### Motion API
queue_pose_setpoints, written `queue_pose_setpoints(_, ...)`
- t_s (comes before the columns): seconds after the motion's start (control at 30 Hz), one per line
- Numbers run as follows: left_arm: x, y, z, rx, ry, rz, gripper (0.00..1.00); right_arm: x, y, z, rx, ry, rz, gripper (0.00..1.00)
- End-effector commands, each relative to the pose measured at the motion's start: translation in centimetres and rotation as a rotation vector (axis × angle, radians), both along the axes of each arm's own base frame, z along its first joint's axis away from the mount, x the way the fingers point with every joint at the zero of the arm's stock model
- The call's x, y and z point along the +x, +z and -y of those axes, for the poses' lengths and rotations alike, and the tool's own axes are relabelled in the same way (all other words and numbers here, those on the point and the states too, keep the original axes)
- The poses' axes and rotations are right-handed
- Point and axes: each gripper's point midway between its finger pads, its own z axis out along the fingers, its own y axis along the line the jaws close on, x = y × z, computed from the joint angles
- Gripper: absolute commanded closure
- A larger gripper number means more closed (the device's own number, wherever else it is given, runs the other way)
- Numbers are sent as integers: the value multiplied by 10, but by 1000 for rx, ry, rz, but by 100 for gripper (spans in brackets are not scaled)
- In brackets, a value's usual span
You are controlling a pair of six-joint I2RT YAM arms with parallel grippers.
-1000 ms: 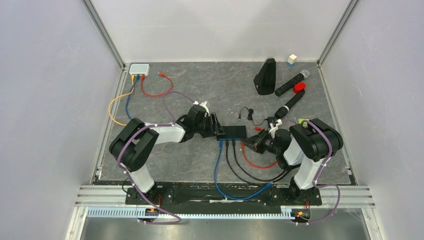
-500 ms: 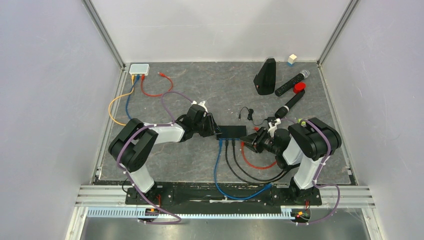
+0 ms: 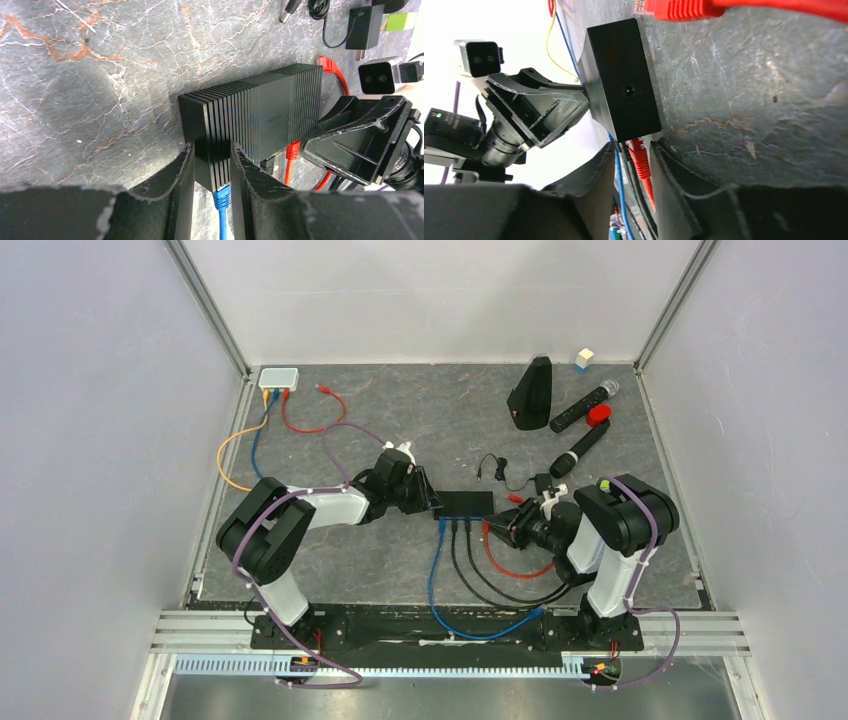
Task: Pull the plug from the switch port
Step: Pull the connector from the switch port.
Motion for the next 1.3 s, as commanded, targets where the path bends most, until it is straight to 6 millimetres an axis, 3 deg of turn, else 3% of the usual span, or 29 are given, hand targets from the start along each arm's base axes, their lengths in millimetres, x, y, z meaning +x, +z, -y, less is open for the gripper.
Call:
queue_pose_setpoints(0.0,-36,-46,-30,171,-11,-137,70,-6,-19,11,-26,-64,-81,62)
queue_pose_setpoints(0.77,-38,-49,-29,165,-19,-143,71,5,-23,10,-28,-80,-96,72)
queue_pose_setpoints(1.07,-38,-49,-28,163,-24,-144,70,4,-25,10,-52,-64,-89,88)
queue_pose_setpoints(1.17,-38,-48,-27,148,-17,-147,68,1,-42,14,-185,-1,-98,99)
queue_pose_setpoints(1.27,-38,-46,-24,129,-11,-146,67,-8,-58,19,-311,90,-122,100)
